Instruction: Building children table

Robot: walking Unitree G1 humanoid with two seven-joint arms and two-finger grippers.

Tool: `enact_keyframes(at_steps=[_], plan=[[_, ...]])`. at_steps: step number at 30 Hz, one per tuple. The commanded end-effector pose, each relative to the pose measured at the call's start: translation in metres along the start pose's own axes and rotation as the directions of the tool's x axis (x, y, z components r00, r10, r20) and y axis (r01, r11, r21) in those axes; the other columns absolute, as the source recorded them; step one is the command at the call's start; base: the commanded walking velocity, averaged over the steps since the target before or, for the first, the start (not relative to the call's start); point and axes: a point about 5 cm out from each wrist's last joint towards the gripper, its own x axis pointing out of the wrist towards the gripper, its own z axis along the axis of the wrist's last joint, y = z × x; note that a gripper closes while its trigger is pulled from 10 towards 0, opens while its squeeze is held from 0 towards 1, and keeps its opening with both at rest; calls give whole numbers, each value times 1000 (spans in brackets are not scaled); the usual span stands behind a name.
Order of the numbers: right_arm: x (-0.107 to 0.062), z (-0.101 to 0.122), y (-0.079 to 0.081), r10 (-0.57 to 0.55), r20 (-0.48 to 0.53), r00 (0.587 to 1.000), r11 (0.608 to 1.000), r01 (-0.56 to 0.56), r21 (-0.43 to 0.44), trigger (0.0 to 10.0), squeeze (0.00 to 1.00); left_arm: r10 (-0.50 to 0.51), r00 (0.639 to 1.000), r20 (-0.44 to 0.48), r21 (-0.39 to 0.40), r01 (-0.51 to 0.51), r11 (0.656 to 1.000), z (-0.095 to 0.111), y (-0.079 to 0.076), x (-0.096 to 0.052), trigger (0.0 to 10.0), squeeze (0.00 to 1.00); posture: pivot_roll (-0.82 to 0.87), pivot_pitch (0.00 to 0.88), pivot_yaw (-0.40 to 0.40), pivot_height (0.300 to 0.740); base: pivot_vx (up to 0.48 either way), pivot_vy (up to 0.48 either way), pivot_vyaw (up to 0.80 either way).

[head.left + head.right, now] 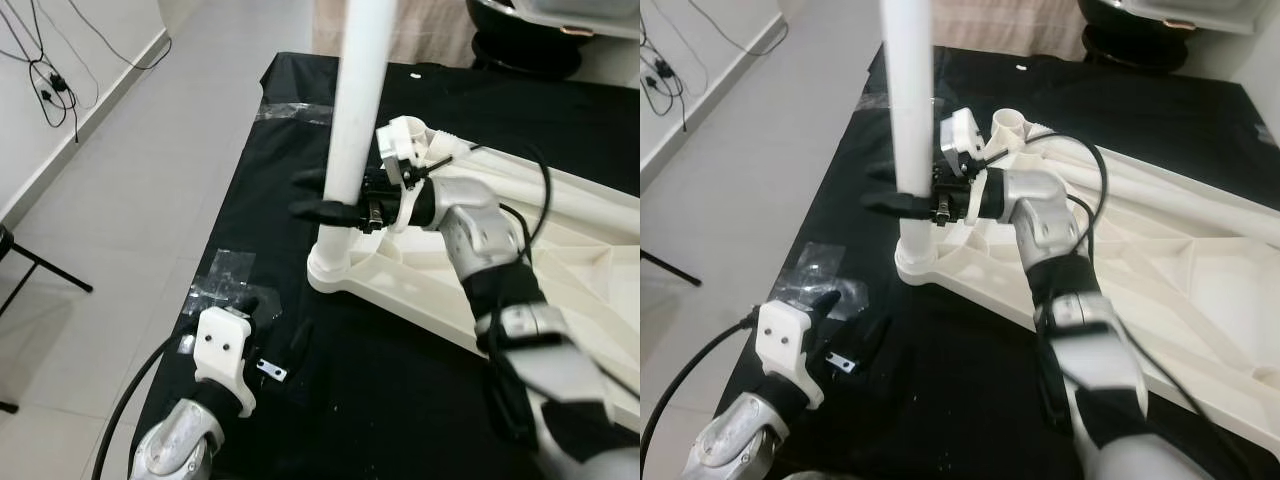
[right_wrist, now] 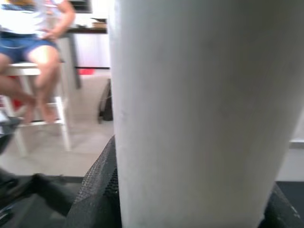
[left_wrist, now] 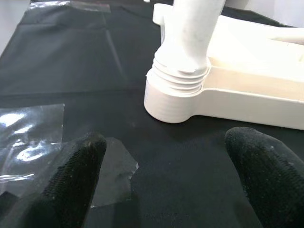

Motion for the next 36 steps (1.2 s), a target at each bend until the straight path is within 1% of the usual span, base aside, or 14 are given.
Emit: enact_keyframes(at_steps=[1,2,3,5,13,14,18,19,20,23,24,25,26,36], plan=[[-2,-37,22,-329,-92,940,937,337,95,0,0,8,1000,-21,3,-8,1000,-4,3,-1,10000,0,100,233,-91,740,0,0,0],[-6,-42,31,-446,-108,889,882,457,118,0,0,9,1000,-20,3,-9,1000,-4,4,-1,10000,0,100,233,-91,740,0,0,0],[-16,-59,54,-601,-230,765,775,628,63,0,0,8,1000,-19,8,-8,1000,-4,6,1,10000,0,77,230,-72,740,0,0,0],[-26,-71,79,-716,-324,619,663,748,-35,0,0,1,1000,-20,13,-1,1000,-5,10,5,10000,0,66,208,-65,740,0,0,0],[-4,-81,80,-712,-320,625,658,753,7,0,0,6,1000,-26,15,-5,1000,-10,19,14,10000,0,75,151,-58,740,0,0,0],[1,-78,79,-702,-316,638,665,746,29,10000,0,14,1000,-25,20,-13,1000,-10,20,14,10000,0,74,146,-59,740,0,0,0],[7,-68,81,-675,-313,668,687,724,64,10000,125,29,999,-20,28,-28,999,-10,23,14,10000,0,75,144,-61,740,0,0,0],[7,-63,80,-659,-294,693,699,708,102,10000,1000,31,999,-19,30,-30,999,-10,23,15,10000,0,78,144,-63,740,0,0,0],[10,-51,76,-587,-226,777,761,625,174,10000,1000,31,999,-17,31,-31,999,-9,23,15,10000,0,83,146,-67,740,0,0,0],[11,-42,73,-508,-161,846,820,532,209,10000,1000,31,999,-15,32,-30,999,-9,23,14,10000,0,84,147,-67,740,0,0,0],[10,-38,73,-363,-120,924,898,381,221,10000,820,29,999,-15,31,-29,999,-9,22,14,10000,0,86,151,-67,740,0,0,0],[8,-35,74,-261,-100,960,934,277,226,10000,820,28,1000,-14,31,-28,999,-9,22,14,10000,0,88,150,-69,740,0,0,0],[3,-35,68,-180,-93,979,956,197,217,10000,0,25,1000,-14,30,-25,999,-9,21,14,10000,0,93,156,-71,740,0,0,0],[-6,-26,20,77,-69,995,980,-63,188,10000,0,17,1000,-17,29,-16,999,-7,15,6,10000,0,139,188,-70,740,0,0,0]])
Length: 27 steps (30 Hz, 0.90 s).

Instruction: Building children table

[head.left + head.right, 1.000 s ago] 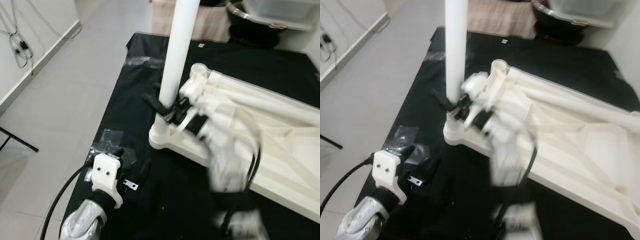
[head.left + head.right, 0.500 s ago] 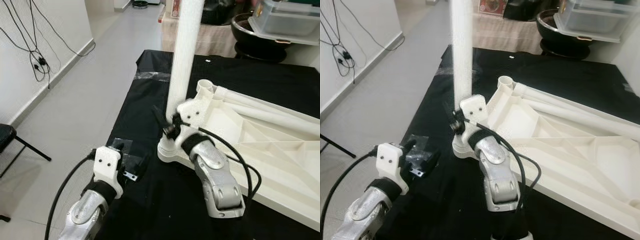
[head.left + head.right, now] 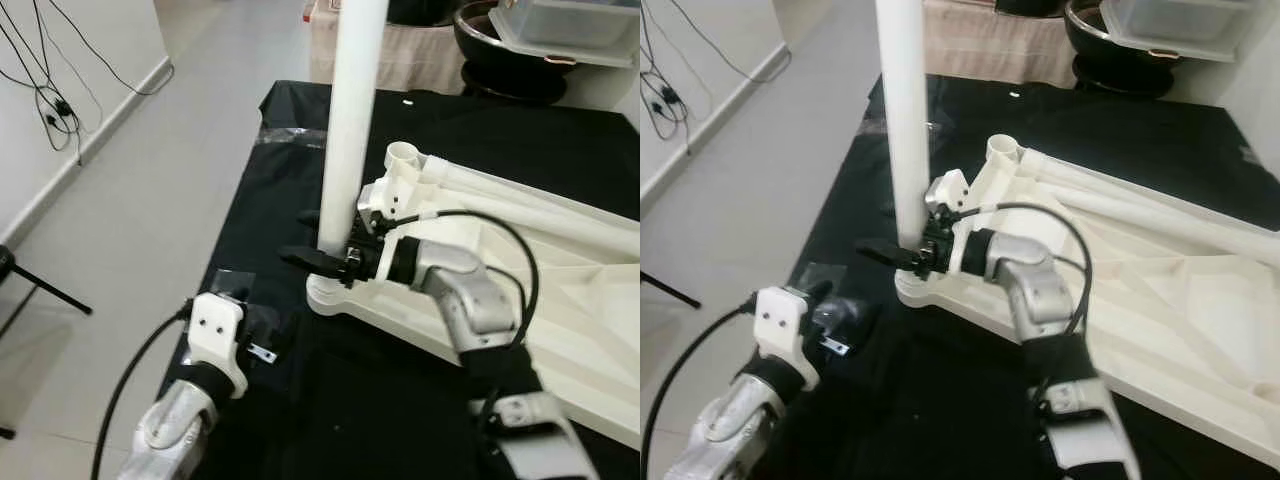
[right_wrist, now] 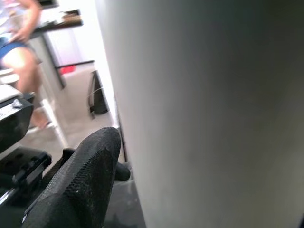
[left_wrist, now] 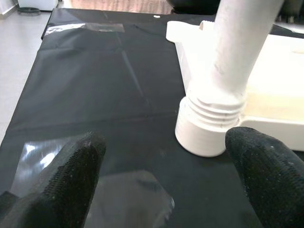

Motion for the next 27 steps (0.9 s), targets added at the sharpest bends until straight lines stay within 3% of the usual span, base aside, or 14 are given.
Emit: enact_keyframes(at_steps=[1,3,4,6,7,11,18,20,21,23,25,26,27], plan=[[3,5,-6,44,27,999,999,-44,-2,10000,0,-8,1000,-16,10,8,1000,-1,-3,-5,10000,0,141,190,-70,740,0,0,0],[6,11,-11,50,43,998,999,-50,-7,10000,0,-10,1000,-19,10,11,1000,-1,-4,-6,10000,0,152,196,-70,740,0,0,0],[7,16,-13,69,62,996,998,-69,-2,4824,0,-13,1000,-21,10,13,1000,0,-5,-8,10000,0,158,201,-69,740,0,0,0],[8,19,-14,92,75,993,996,-92,-1,4824,0,-14,1000,-22,10,14,1000,0,-5,-9,10000,0,158,201,-69,740,0,0,0],[8,23,-15,128,88,988,992,-129,3,0,0,-16,1000,-23,8,16,1000,0,-6,-11,10000,0,164,207,-69,740,0,0,0],[4,28,-18,226,82,971,974,-227,-5,0,0,-23,999,-27,1,23,1000,0,-10,-15,10000,0,169,216,-68,740,0,0,0],[1,27,-23,254,73,964,967,-254,-11,0,0,-27,999,-30,-3,27,1000,0,-12,-18,10000,0,155,214,-73,740,0,0,0],[-2,17,-24,141,58,988,989,-138,-49,0,0,-30,999,-31,-7,30,1000,0,-14,-18,10000,0,151,214,-84,740,0,0,0],[-2,17,-24,141,58,988,989,-138,-49,0,0,-30,999,-31,-7,30,1000,0,-14,-18,10000,0,151,214,-84,740,0,0,0],[-2,3,-21,-30,63,998,998,34,-57,0,0,-30,999,-31,-8,30,1000,0,-14,-18,10000,0,140,214,-96,740,0,0,0],[1,-16,-11,-267,72,961,964,267,15,0,0,-25,999,-29,-8,25,1000,0,-14,-18,10000,0,136,216,-98,740,0,0,0],[1,-16,-11,-267,72,961,964,267,15,0,0,-25,999,-29,-8,25,1000,0,-14,-18,10000,0,136,216,-98,740,0,0,0],[-1,-36,1,-498,-10,867,867,497,-29,0,0,-22,999,-27,-4,21,1000,1,-12,-17,10000,0,117,218,-85,740,0,0,0]])
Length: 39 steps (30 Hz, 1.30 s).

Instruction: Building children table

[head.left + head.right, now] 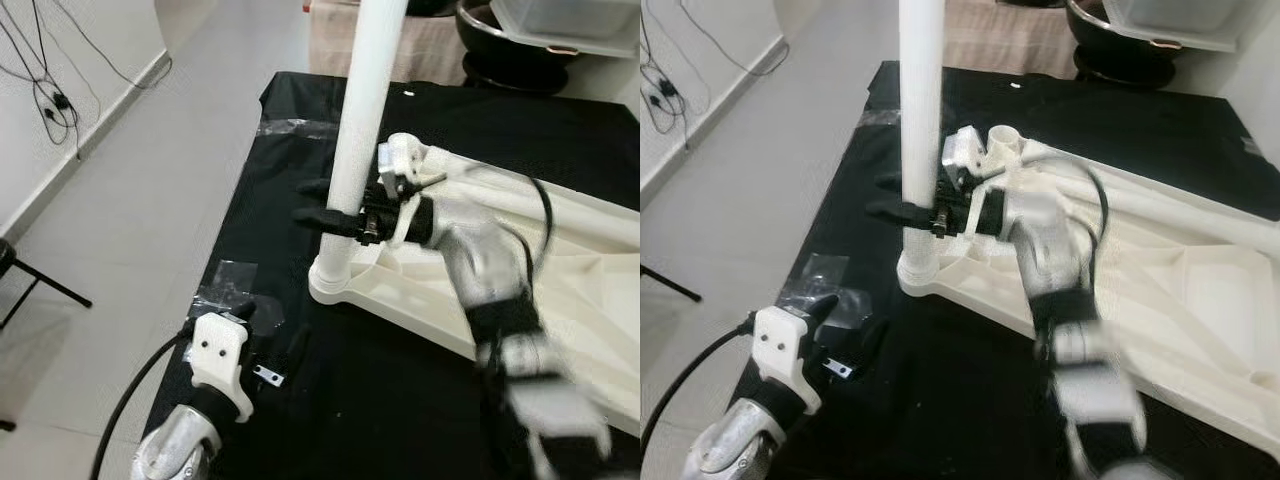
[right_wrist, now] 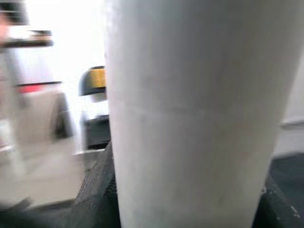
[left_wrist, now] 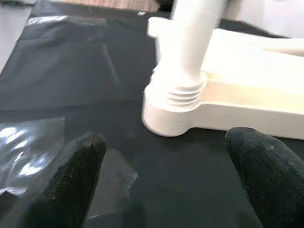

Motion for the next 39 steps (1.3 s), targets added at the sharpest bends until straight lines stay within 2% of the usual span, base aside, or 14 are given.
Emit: enact_keyframes(at_steps=[1,2,4,12,14,16,17,22,23,26,27,28,31,39], plan=[[-27,-49,20,-467,-206,860,882,468,-50,0,0,2,1000,-24,13,-1,1000,-3,3,-1,10000,0,102,216,-74,740,0,0,0],[-27,-49,20,-467,-206,860,882,468,-50,0,0,2,1000,-24,13,-1,1000,-3,3,-1,10000,0,102,216,-74,740,0,0,0],[-43,-49,36,-659,-213,721,751,645,-143,0,0,-2,1000,-24,21,3,1000,-4,7,2,10000,0,80,205,-64,740,0,0,0],[-25,-47,43,-635,-177,752,772,614,-165,0,0,-12,999,-31,29,12,999,-7,15,11,10000,0,84,163,-60,740,0,0,0],[-17,-47,42,-603,-178,778,798,585,-146,10000,0,6,1000,-27,47,-5,999,-7,17,11,10000,0,91,158,-61,740,0,0,0],[-13,-45,40,-562,-168,810,827,553,-102,10000,35,14,1000,-25,52,-13,999,-7,18,12,10000,0,91,157,-62,740,0,0,0],[-8,-36,41,-513,-137,847,857,514,-29,10000,1000,17,1000,-24,55,-16,998,-6,18,12,10000,0,92,159,-65,740,0,0,0],[1,-10,39,-313,-23,949,946,314,82,10000,1000,14,1000,-21,54,-13,998,-6,17,13,10000,0,94,168,-70,740,0,0,0],[1,-10,39,-313,-23,949,946,314,82,10000,1000,14,1000,-21,54,-13,998,-6,17,13,10000,0,94,168,-70,740,0,0,0],[-2,6,30,-49,3,999,999,49,18,10000,1000,10,1000,-17,51,-9,999,-5,14,13,10000,0,104,182,-77,740,0,0,0],[-2,6,30,-49,3,999,999,49,18,10000,1000,10,1000,-17,51,-9,999,-5,14,13,10000,0,104,182,-77,740,0,0,0],[-5,10,23,62,-18,998,998,-62,-25,10000,0,8,1000,-15,49,-7,999,-4,13,13,10000,0,111,187,-82,740,0,0,0],[-7,17,6,198,-54,979,978,-201,-55,10000,0,6,1000,-11,47,-6,999,-3,9,11,10000,0,124,205,-90,740,0,0,0],[8,28,-10,294,-53,954,954,-297,-38,10000,0,6,1000,-10,47,-5,999,-1,5,7,10000,0,149,230,-97,740,0,0,0]])
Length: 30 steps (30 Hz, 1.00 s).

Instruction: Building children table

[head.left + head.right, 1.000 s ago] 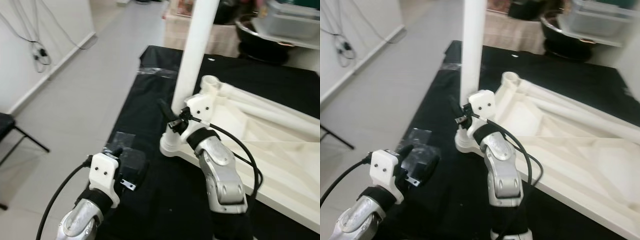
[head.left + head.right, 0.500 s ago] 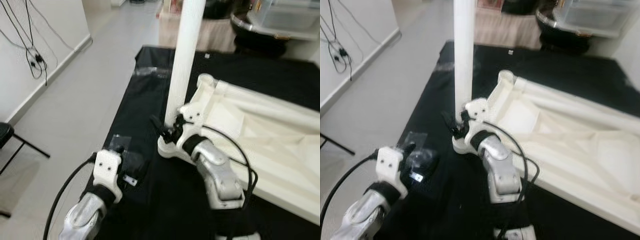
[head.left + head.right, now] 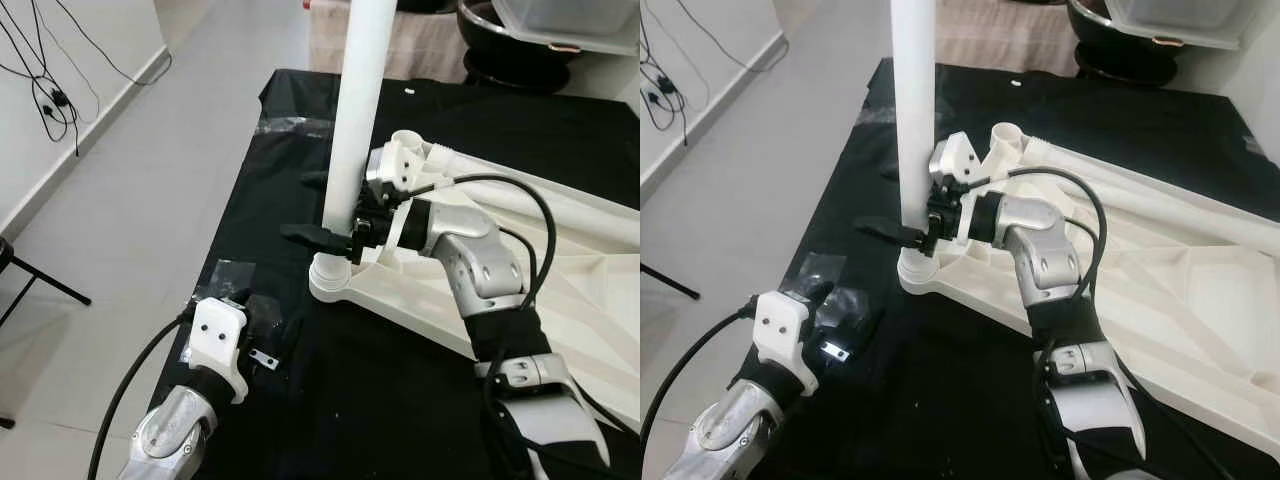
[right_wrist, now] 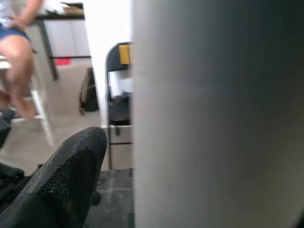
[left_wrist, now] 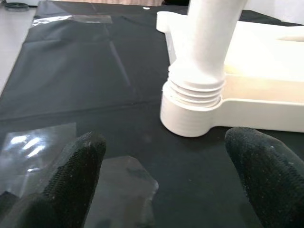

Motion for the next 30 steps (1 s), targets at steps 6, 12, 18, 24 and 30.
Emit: enact_keyframes(at_steps=[6,12,18,24,30], plan=[[11,10,-3,191,61,980,981,-193,32,0,0,-1,1000,-23,0,1,1000,0,-6,-8,10000,0,161,245,-103,740,0,0,0],[7,9,-6,222,67,973,974,-225,37,0,0,2,1000,-26,-3,-2,1000,0,-7,-10,10000,0,151,252,-101,740,0,0,0],[-11,-1,-2,81,72,994,996,-84,36,0,0,1,1000,-25,-5,-1,1000,-1,-5,-9,10000,0,122,245,-100,740,0,0,0],[-22,-36,26,-206,-71,976,974,211,85,0,0,1,1000,-26,-6,-2,1000,-2,-1,-6,10000,0,84,231,-90,740,0,0,0],[-30,-75,78,-759,-333,559,622,774,-118,0,0,-2,1000,-27,-5,2,1000,-4,6,0,10000,0,45,203,-67,740,0,0,0]])
